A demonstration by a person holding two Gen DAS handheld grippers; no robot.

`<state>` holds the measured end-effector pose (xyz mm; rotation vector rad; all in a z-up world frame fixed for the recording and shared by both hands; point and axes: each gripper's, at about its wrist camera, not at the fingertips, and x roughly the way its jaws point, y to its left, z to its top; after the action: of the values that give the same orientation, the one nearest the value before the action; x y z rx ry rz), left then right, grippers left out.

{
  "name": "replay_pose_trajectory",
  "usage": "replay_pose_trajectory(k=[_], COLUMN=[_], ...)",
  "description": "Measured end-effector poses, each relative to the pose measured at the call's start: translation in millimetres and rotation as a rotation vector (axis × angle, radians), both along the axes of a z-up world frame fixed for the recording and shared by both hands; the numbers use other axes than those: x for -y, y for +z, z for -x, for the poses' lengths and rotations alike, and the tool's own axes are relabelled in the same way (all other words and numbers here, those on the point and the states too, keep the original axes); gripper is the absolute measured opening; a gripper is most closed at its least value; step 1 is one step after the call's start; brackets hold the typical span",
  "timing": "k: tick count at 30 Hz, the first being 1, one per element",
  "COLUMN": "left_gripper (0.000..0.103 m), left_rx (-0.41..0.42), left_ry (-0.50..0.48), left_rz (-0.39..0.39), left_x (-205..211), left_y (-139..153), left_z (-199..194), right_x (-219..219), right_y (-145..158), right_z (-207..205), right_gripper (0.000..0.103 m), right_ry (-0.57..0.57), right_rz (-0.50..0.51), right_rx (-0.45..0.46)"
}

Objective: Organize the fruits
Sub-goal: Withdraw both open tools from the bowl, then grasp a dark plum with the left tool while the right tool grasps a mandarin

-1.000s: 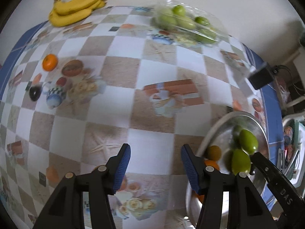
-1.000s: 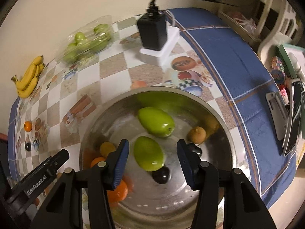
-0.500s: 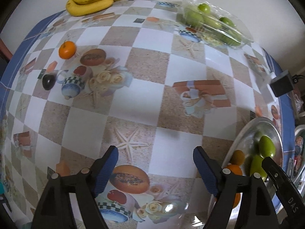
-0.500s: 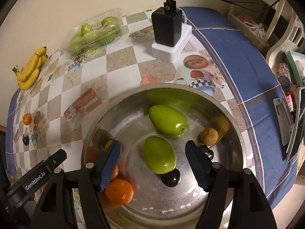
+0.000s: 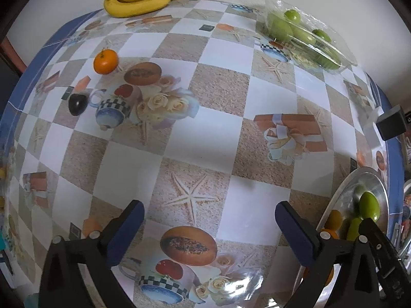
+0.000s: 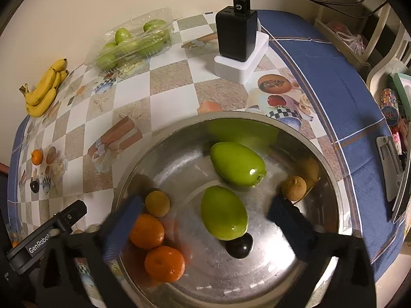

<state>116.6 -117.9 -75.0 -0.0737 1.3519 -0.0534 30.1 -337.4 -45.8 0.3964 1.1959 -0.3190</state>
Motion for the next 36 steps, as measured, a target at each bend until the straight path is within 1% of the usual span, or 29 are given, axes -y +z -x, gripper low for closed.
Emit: replay_pose_trajectory(k=[5,10,16,22,26,31,36], left_gripper=[0.103,0.103,0.103,0.103,0.103,0.103,0.103], left_rx=[0.002,0.015,0.043,0.103,0.14,0.135,0.116], left_ry=[0.004,-0.005,-0.021,-0.05,-0.064,-0.075,-0.055], left_rz=[0.005,0.008,0.002,-0.062,-0.113,-0.135,-0.122], left_x=[-2.2,0.1,-6.5,-21.3,-32.8,-47.8,-67.6], left_y=[-1.5,3.8,12.5,23.9,29.3,27.4,24.6], left_z=[-0.6,0.9,-1.4,-6.0,-11.9,-18.6,-23.2], right_x=[-2.5,-8.6,-20.3,-37.3,-51.6,-72.5,-92.3], right_y=[-1.4,-0.2,3.3,9.5,11.3,8.7,3.6], right_z=[-2.0,-4.3,-9.1,-16.4,-21.2,-29.0,-36.4], right_gripper=[0.103,0.103,0.103,0.103,0.103,0.103,0.103], right_ry=[0.007,0.032,0.072,0.105,0.135,0.184,0.228], right_rz=[-0.008,-0.027,-0.057,-0.096,-0.107,-0.097,-0.088], right_rx=[0.003,0.02,0.049,0.084,0.09,0.071,0.042])
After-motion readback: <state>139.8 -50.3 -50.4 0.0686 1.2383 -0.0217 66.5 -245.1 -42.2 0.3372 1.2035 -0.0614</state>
